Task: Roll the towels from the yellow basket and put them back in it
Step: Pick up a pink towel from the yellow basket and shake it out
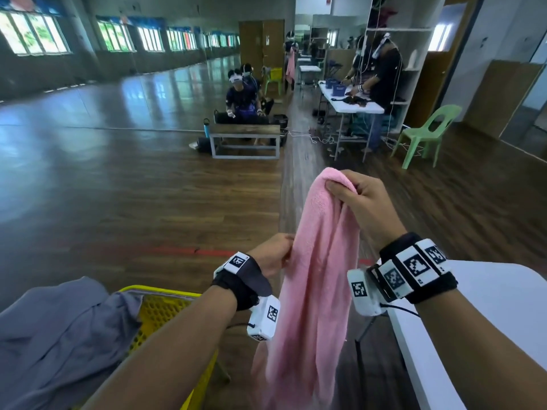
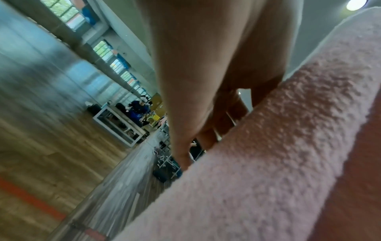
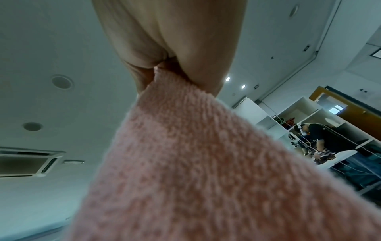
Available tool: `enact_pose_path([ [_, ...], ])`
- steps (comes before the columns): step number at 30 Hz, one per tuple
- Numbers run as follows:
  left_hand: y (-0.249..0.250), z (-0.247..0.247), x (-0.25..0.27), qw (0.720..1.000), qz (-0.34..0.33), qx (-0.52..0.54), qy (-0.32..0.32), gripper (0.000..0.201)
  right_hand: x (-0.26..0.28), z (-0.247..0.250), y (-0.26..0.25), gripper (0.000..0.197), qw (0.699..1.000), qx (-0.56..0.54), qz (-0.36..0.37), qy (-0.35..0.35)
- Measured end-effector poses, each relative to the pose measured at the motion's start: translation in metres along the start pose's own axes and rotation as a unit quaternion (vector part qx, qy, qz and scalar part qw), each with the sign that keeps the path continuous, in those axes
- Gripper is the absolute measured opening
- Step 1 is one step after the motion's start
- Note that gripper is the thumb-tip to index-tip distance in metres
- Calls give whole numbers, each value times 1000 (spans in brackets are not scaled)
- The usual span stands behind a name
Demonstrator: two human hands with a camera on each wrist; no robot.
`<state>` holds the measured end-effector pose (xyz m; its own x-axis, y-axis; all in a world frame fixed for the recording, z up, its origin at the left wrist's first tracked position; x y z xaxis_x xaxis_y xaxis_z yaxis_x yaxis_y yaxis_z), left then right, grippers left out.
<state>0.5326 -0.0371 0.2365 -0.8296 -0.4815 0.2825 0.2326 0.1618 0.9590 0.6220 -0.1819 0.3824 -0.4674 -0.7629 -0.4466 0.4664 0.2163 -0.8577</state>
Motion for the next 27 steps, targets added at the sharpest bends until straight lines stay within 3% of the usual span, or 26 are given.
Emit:
enact_pose_path([
  [2, 0, 2, 3, 999, -42, 14, 30, 10, 10, 5, 3, 14, 1000, -13, -6, 17],
  [4, 12, 14, 6, 993, -95, 26, 70, 24, 30, 12, 11, 15, 1000, -15, -15, 16],
  [6, 32, 31, 6, 981, -161, -30, 103, 31, 58, 16, 25, 17, 998, -12, -43, -34],
  [8, 54, 32, 12, 969, -202, -124, 69, 24, 83, 11, 37, 10, 992, -9, -81, -97],
  [10, 73, 18, 20, 954, -212, -212, 9, 22, 92, 5, 50, 5, 991, -16, -107, -79],
  [12, 92, -2, 28, 938, -224, -258, -51, 20, 81, 4, 58, 33, 994, 1, -107, -9],
  [14, 106, -21, 35, 923, -234, -285, -106, 17, 62, 6, 57, 56, 994, 28, -105, 5],
  [15, 111, -26, 36, 917, -239, -297, -122, 16, 52, 6, 54, 57, 994, 23, -109, -20],
  [18, 126, -24, 39, 906, -260, -311, -124, 10, 31, 6, 45, 35, 988, -20, -132, -77],
  [21, 133, -8, 40, 924, -241, -283, -93, 18, 15, 9, 34, 22, 990, -25, -115, -75],
  [25, 128, 23, 41, 960, -107, -222, -137, 50, -7, 13, 20, 12, 994, 56, -57, -69],
  [27, 126, 37, 44, 966, -95, -202, -129, 44, -14, 17, 17, 9, 998, 56, -36, -23],
])
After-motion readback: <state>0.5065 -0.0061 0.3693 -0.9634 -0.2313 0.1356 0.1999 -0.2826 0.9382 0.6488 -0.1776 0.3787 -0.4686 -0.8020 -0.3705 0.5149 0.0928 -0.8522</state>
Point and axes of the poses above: each hand's wrist, its own x-axis away from the middle knuckle, its own z-axis out of the back of the hand, y = z × x, the point moved 2 cm from there along -x, towards the middle knuckle, and after that the axes turned 1 degree about -y, right-handed, at the moved point
